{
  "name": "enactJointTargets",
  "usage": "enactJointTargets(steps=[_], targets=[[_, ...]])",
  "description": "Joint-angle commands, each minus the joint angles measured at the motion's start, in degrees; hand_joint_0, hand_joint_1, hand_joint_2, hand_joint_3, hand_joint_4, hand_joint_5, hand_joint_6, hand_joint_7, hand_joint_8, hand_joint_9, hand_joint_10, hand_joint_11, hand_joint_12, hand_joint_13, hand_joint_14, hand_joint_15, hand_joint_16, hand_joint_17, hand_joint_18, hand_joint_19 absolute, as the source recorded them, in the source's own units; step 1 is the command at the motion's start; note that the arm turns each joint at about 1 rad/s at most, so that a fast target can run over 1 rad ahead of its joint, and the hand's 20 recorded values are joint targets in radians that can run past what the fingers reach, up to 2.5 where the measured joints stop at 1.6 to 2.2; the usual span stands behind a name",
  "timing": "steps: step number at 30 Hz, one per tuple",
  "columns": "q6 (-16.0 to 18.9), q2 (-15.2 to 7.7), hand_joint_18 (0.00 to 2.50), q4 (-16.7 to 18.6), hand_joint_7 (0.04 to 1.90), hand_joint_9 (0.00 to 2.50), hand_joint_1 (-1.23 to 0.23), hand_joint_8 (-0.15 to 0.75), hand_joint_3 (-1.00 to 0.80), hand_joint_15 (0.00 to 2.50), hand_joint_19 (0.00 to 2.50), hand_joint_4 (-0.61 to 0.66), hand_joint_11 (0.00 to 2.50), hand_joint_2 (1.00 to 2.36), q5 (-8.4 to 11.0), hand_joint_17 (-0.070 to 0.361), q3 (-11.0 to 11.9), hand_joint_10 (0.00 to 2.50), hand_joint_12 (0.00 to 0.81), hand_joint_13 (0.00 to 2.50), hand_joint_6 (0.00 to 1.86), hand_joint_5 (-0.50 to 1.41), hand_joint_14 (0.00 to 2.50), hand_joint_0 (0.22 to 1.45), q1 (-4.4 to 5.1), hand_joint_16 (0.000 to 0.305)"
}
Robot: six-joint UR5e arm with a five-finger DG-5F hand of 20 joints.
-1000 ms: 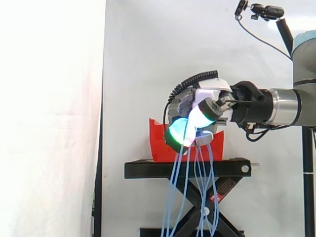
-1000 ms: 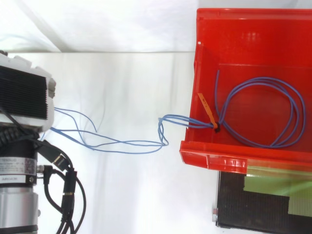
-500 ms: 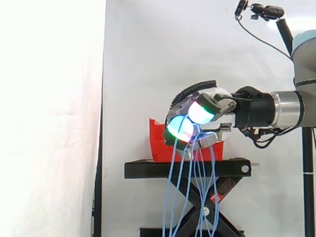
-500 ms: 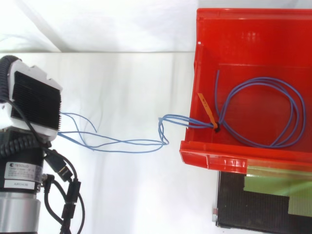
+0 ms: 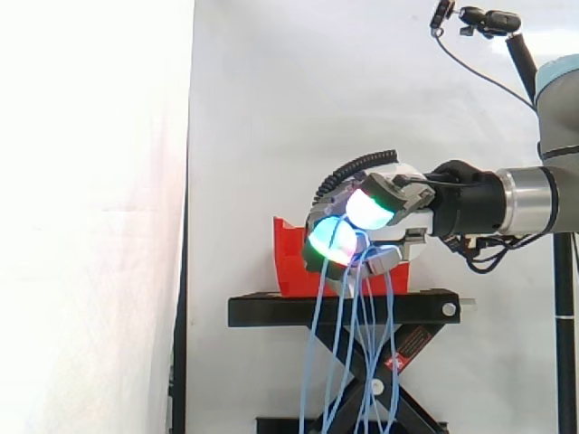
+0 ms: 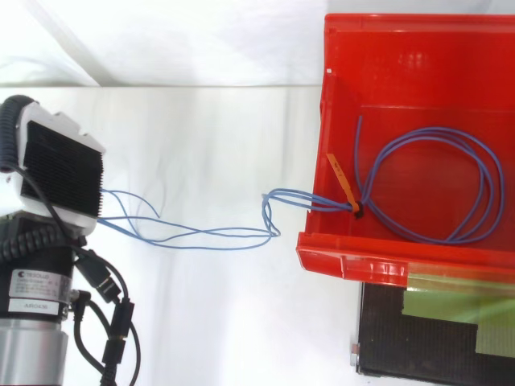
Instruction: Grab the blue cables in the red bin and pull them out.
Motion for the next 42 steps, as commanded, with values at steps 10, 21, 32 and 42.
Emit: enactJointTargets(steps=[10, 21, 32, 42], targets=[[0.0, 0.05, 0.81, -1.46, 0.56, 1.02, -0.81, 0.198, -1.0, 1.58, 1.07, 0.22, 1.75, 1.0, 0.0, 0.113, 0.0, 0.31, 0.445, 1.48, 0.34, 0.87, 0.01, 0.71, 0.07, 0.05], [0.0, -0.04, 0.82, -1.46, 0.56, 1.02, -0.81, 0.204, -1.0, 1.58, 1.06, 0.23, 1.73, 1.0, 0.0, 0.117, 0.0, 0.31, 0.462, 1.49, 0.34, 0.87, 0.01, 0.69, 0.07, 0.052], [0.0, -0.04, 0.83, -1.46, 0.54, 1.02, -0.81, 0.218, -1.0, 1.58, 1.06, 0.25, 1.71, 1.0, -0.09, 0.12, 0.0, 0.34, 0.469, 1.49, 0.36, 0.88, 0.0, 0.67, 0.07, 0.053], [0.0, -0.04, 0.84, -1.46, 0.49, 1.02, -0.81, 0.223, -1.0, 1.56, 1.05, 0.27, 1.7, 1.0, -0.09, 0.122, 0.0, 0.35, 0.473, 1.49, 0.45, 0.88, 0.0, 0.66, -0.02, 0.054]])
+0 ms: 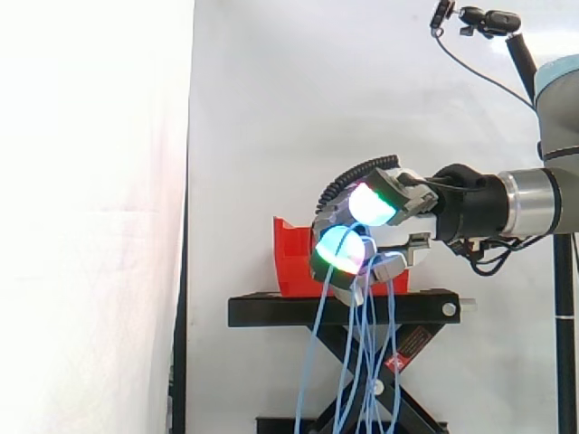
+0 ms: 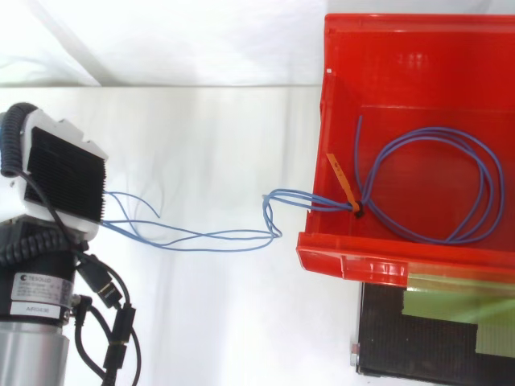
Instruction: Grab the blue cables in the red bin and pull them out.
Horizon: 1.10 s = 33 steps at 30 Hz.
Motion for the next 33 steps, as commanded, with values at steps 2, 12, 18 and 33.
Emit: enactJointTargets(steps=[2, 12, 18, 33], targets=[[0.0, 0.07, 0.84, 0.0, 0.49, 1.02, -0.81, 0.224, -1.0, 1.57, 1.04, 0.27, 1.68, 1.0, 0.0, 0.123, 0.0, 0.35, 0.476, 1.49, 0.46, 0.88, 0.0, 0.65, -0.04, 0.054], [0.0, -0.02, 0.85, 0.0, 0.45, 1.03, -0.81, 0.228, -1.0, 1.57, 1.05, 0.29, 1.66, 1.0, 0.0, 0.124, 0.0, 0.36, 0.475, 1.5, 0.52, 0.88, 0.0, 0.65, 0.04, 0.055], [0.0, 0.07, 0.85, 0.0, 0.42, 1.03, -0.82, 0.229, -1.0, 1.57, 1.05, 0.3, 1.66, 1.0, 0.0, 0.124, 0.0, 0.35, 0.483, 1.51, 0.57, 0.87, 0.0, 0.64, 0.04, 0.055], [0.0, -0.02, 0.81, 0.0, 0.42, 1.03, -0.9, 0.183, -1.0, 1.59, 1.07, 0.27, 1.77, 1.0, 0.0, 0.108, 0.0, 0.24, 0.434, 1.48, 0.61, 0.86, 0.01, 0.75, -0.04, 0.048]])
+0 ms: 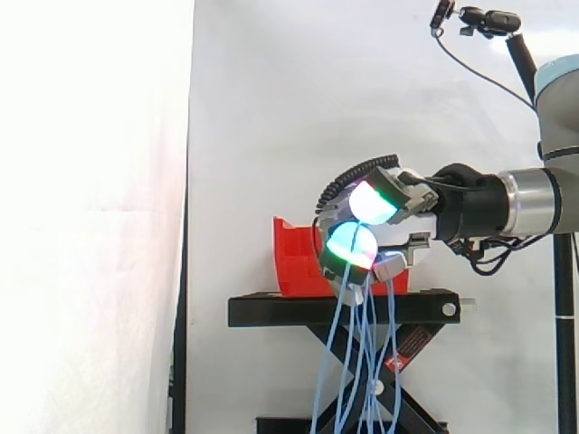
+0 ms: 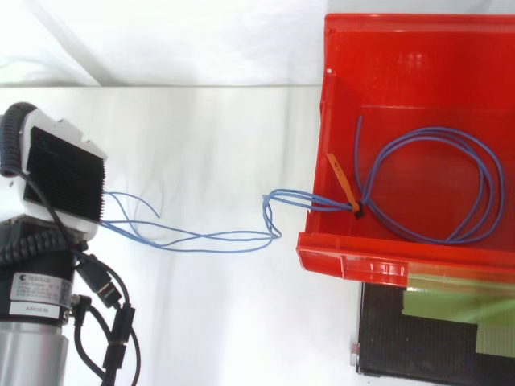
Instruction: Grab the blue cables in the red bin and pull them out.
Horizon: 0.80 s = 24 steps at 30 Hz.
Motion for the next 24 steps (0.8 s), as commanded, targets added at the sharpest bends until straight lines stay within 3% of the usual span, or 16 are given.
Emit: enactJointTargets(steps=[1, 16, 20, 24], targets=[[0.0, -0.05, 0.8, 0.0, 0.42, 1.03, -0.91, 0.183, -1.0, 1.59, 1.08, 0.27, 1.78, 1.0, 0.0, 0.107, -0.01, 0.24, 0.425, 1.47, 0.61, 0.86, 0.01, 0.76, 0.03, 0.048], [0.09, -0.05, 0.79, -0.26, 0.43, 1.02, -0.98, 0.17, -1.0, 1.6, 1.08, 0.24, 1.81, 1.0, 0.09, 0.1, -0.01, 0.22, 0.415, 1.46, 0.62, 0.84, 0.01, 0.86, -0.06, 0.044], [0.09, 0.04, 0.79, -0.26, 0.41, 1.02, -1.0, 0.167, -0.98, 1.6, 1.08, 0.23, 1.81, 1.0, 0.09, 0.099, -0.01, 0.23, 0.409, 1.46, 0.68, 0.82, 0.01, 0.89, -0.06, 0.044], [0.0, 0.04, 0.79, -0.26, 0.34, 1.01, -1.02, 0.163, -0.91, 1.6, 1.07, 0.22, 1.8, 1.0, 0.0, 0.1, -0.01, 0.23, 0.413, 1.46, 0.85, 0.79, 0.01, 0.91, -0.06, 0.044]])
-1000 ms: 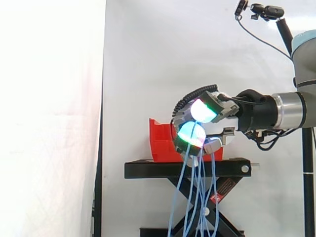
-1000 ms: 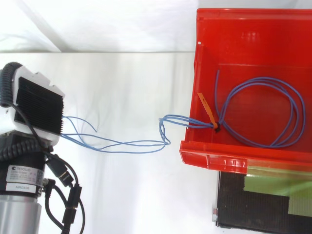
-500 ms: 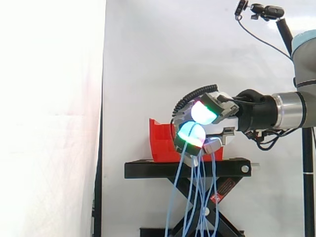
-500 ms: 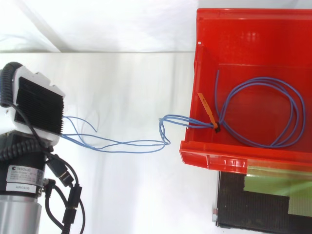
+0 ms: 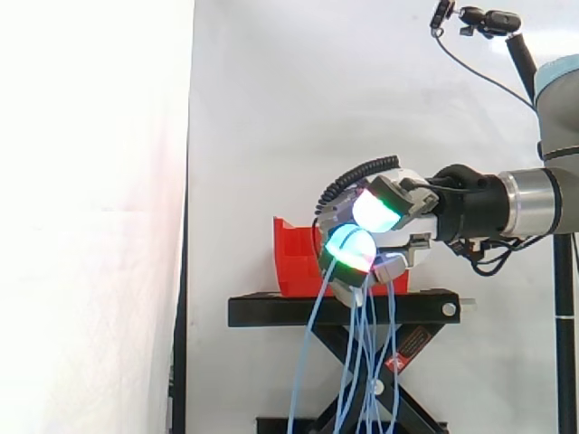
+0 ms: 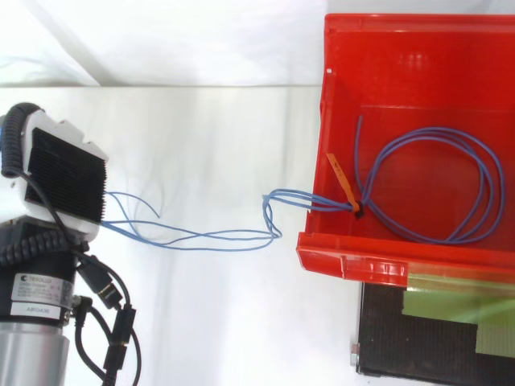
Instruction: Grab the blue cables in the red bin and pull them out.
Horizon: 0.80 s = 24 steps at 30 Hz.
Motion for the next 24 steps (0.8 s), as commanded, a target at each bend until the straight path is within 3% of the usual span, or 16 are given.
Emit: enactJointTargets(steps=[1, 14, 20, 24], targets=[[0.08, -0.04, 0.79, 0.0, 0.33, 1.01, -1.03, 0.169, -0.88, 1.6, 1.07, 0.22, 1.8, 1.0, -0.01, 0.1, 0.0, 0.23, 0.414, 1.46, 0.9, 0.78, 0.01, 0.92, 0.05, 0.044], [1.66, 0.05, 0.79, 0.0, 0.23, 1.0, -1.04, 0.166, -0.75, 1.6, 1.07, 0.2, 1.77, 1.01, -0.01, 0.099, 0.0, 0.26, 0.409, 1.46, 1.18, 0.71, 0.01, 0.95, -0.04, 0.044], [1.66, 0.05, 0.82, 0.0, 0.23, 1.09, -1.04, 0.185, -0.73, 1.63, 1.06, 0.2, 1.68, 1.01, -0.19, 0.098, 0.0, 0.21, 0.393, 1.45, 1.21, 0.71, 0.01, 0.96, 0.05, 0.044], [1.66, 0.05, 0.87, 0.0, 0.26, 1.1, -1.04, 0.179, -0.75, 1.77, 1.07, 0.2, 1.65, 1.01, -0.19, 0.096, 0.0, 0.45, 0.383, 1.41, 1.21, 0.72, 0.0, 0.96, -0.04, 0.043]])
